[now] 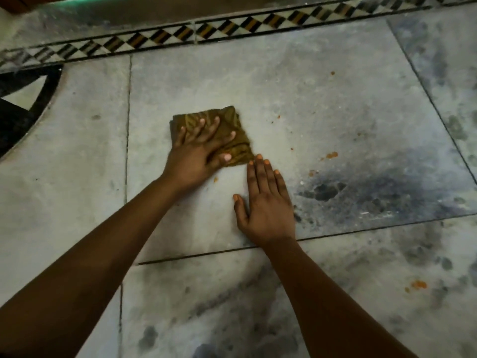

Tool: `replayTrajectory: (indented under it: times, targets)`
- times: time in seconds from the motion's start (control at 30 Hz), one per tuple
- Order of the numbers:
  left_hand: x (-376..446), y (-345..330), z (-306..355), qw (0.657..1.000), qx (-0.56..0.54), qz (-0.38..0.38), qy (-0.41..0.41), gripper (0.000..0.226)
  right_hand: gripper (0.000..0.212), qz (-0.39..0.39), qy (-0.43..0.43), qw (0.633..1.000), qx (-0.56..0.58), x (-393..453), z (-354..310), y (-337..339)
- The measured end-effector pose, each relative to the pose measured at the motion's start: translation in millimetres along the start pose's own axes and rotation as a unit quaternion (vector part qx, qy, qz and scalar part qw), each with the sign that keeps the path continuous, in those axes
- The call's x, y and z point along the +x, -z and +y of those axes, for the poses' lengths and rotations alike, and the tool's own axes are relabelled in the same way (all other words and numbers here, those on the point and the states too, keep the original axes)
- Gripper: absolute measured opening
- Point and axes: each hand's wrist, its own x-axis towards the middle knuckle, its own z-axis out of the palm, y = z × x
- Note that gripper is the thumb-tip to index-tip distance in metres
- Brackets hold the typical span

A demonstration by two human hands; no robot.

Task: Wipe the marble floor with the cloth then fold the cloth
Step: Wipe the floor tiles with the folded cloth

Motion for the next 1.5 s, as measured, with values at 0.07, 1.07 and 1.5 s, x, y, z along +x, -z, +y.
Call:
replayTrajectory:
  times: [0.07, 1.07, 1.5]
  targets:
    - [19.3, 8.2, -7.2, 0.999, 0.009, 0.011, 0.042, 0.063, 0.069, 0.001, 0.0, 1.0, -0.002, -0.5, 0.2, -0.6]
    - [-116.0, -16.4, 5.9, 0.995, 0.076, 0.01, 0.067, 0.062, 0.07, -0.025, 0.027, 0.999, -0.023, -1.8, 3.0, 2.5]
    - [-80.1, -25.5, 39.2, 0.982, 0.063, 0.031, 0.176, 0.057, 0.07, -0.039, 0.032, 0.998, -0.046, -1.5, 3.8, 2.0]
